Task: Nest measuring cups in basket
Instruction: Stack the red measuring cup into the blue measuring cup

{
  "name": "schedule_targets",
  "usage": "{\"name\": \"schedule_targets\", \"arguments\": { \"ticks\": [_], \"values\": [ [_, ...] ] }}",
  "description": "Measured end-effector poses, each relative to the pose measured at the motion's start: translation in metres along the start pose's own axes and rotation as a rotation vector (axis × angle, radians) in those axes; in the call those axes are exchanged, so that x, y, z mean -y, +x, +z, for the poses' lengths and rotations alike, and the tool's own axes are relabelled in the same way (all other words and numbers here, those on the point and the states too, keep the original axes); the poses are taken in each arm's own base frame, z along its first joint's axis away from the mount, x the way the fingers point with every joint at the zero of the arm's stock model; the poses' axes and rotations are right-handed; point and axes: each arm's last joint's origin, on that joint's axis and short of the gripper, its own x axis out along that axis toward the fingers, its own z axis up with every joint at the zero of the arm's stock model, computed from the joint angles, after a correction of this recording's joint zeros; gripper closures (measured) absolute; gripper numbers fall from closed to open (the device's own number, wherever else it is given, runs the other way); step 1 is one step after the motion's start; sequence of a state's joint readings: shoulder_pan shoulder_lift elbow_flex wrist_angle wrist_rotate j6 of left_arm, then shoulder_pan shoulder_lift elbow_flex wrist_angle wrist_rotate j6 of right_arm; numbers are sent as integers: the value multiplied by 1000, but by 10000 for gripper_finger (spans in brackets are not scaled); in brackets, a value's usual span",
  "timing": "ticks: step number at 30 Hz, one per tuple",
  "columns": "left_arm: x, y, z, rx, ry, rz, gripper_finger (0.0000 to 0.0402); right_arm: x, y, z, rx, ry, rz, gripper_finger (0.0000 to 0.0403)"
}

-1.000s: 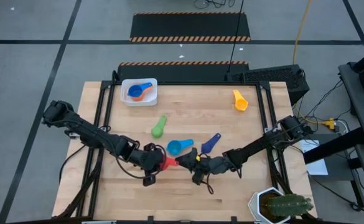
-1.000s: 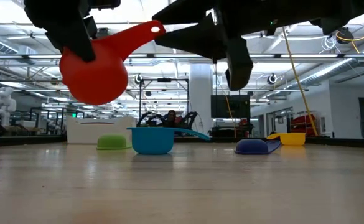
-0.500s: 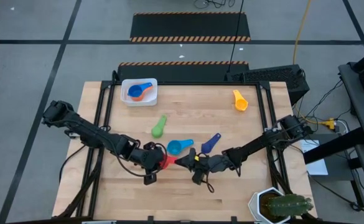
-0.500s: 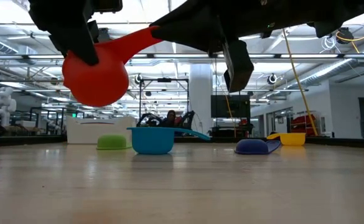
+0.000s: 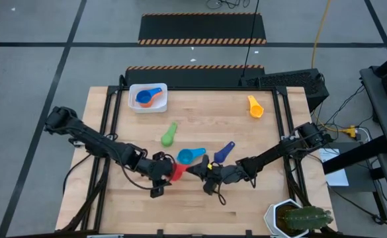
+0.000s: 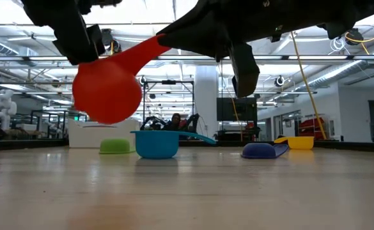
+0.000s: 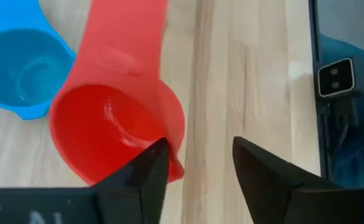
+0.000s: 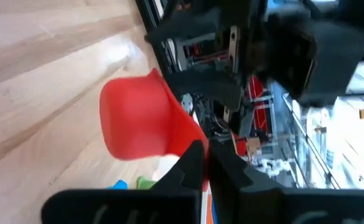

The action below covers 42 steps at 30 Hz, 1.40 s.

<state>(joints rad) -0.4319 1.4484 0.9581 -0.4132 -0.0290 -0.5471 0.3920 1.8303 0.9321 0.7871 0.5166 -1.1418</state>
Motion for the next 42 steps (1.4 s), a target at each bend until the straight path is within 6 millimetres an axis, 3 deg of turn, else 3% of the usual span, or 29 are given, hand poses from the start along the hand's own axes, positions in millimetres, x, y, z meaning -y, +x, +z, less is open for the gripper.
{"name": "schedule_targets", "arguments": {
  "ticks": [9,18,29,35,42],
  "values": [
    [7,-6,-20,-33,236,214,211,15,-8,1,-17,110,-8,402],
    [24,-7,-20,84,440,230,216,30,-18,2,-20,220,14,402],
    [20,-6,-9,137,414,202,312,35,-21,2,-22,250,20,403],
    [21,-6,-9,126,434,179,383,34,-21,2,-19,243,25,403],
    [19,-6,-8,115,445,167,379,33,-20,1,-28,289,31,395]
  ]
}}
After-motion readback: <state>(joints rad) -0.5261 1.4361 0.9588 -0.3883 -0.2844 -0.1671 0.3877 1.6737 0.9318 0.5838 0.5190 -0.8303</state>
